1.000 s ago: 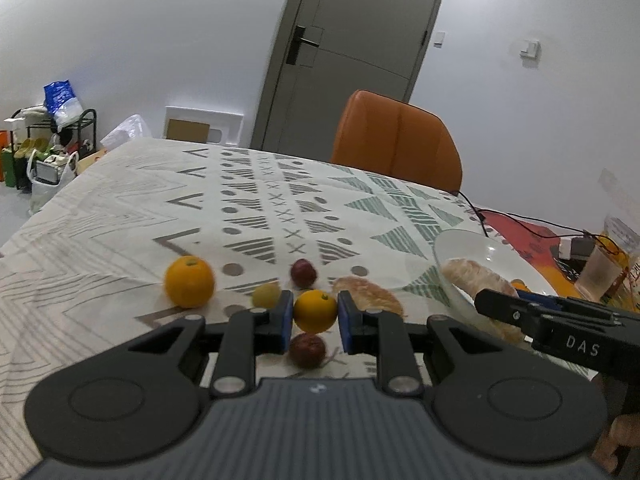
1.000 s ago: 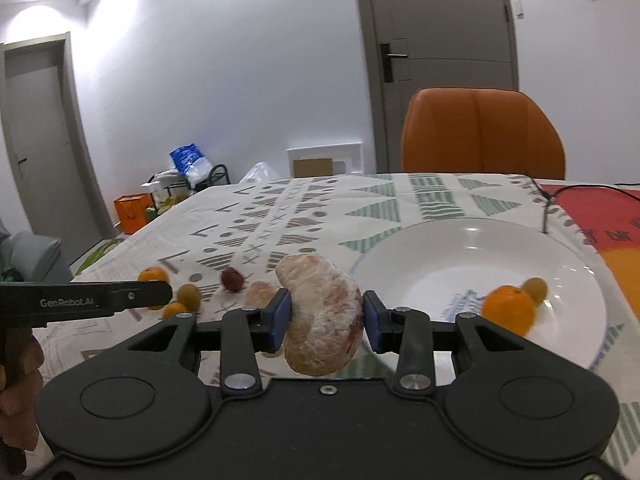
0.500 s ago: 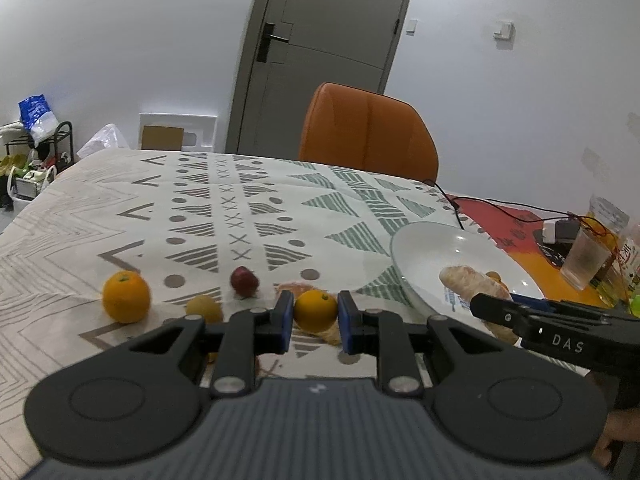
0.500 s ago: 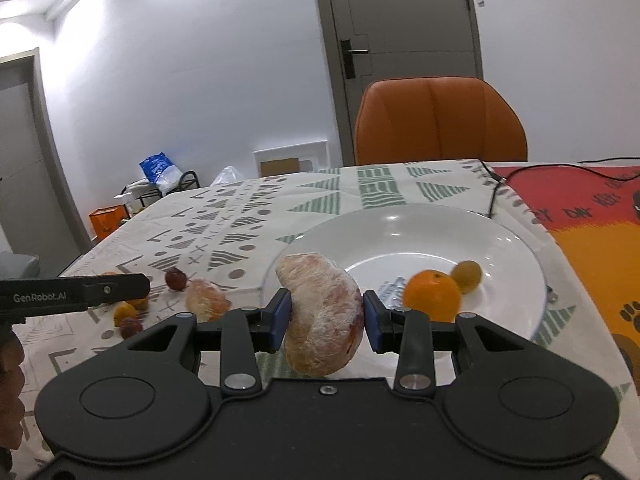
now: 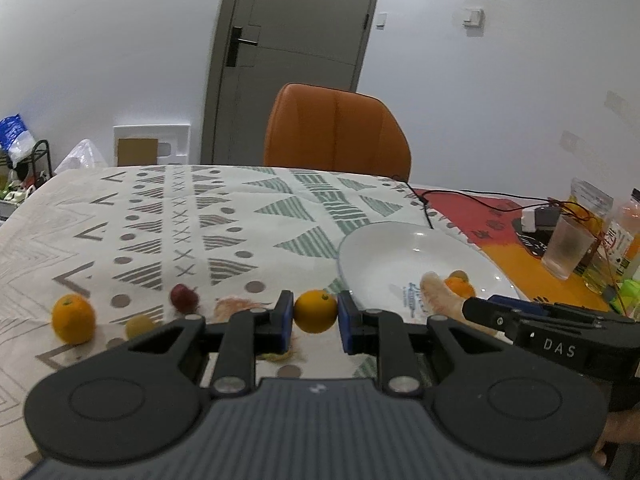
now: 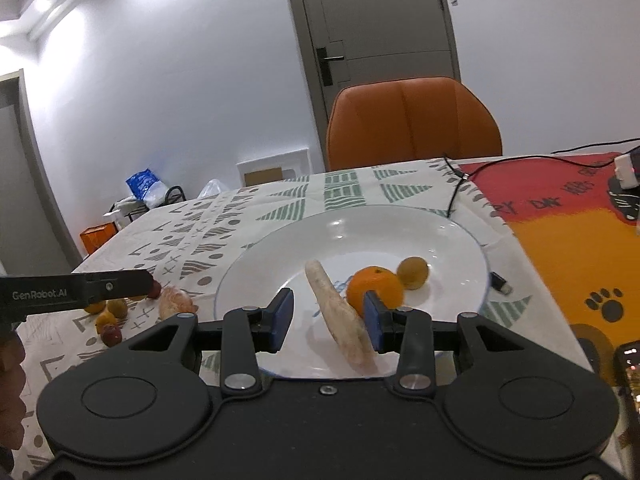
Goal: Organize fruits
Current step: 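Lower the pomelo segment into the white bowl with the right tool while the left tool releases the mandarin there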
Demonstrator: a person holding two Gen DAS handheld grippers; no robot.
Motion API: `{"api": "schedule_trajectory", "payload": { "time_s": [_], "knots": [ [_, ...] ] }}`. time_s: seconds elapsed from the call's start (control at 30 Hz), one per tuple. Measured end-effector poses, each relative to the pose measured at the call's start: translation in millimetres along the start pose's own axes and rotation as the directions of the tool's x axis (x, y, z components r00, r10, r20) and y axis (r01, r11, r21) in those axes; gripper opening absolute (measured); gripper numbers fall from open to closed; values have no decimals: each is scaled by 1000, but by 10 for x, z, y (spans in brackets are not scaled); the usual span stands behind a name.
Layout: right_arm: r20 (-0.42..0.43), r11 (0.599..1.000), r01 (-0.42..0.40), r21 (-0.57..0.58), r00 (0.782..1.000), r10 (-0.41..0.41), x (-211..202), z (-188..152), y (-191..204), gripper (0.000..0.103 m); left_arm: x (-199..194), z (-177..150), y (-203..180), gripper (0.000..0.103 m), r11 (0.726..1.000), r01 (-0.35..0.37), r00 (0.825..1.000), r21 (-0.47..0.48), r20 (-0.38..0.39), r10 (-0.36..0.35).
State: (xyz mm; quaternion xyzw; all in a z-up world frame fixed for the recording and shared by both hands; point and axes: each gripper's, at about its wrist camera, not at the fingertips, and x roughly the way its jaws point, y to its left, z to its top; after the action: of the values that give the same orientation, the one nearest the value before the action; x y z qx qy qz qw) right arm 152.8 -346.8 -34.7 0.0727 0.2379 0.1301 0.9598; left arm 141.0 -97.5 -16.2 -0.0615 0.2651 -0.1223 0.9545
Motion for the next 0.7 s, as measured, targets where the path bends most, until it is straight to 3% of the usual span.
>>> {"api": "schedule_trajectory", "payload": {
  "time_s": [0.7],
  "knots": [
    [15, 998, 33, 57, 999, -34, -194, -50, -301, 41, 336, 56, -479, 22, 995, 73, 997, 62, -27, -72]
  ]
}}
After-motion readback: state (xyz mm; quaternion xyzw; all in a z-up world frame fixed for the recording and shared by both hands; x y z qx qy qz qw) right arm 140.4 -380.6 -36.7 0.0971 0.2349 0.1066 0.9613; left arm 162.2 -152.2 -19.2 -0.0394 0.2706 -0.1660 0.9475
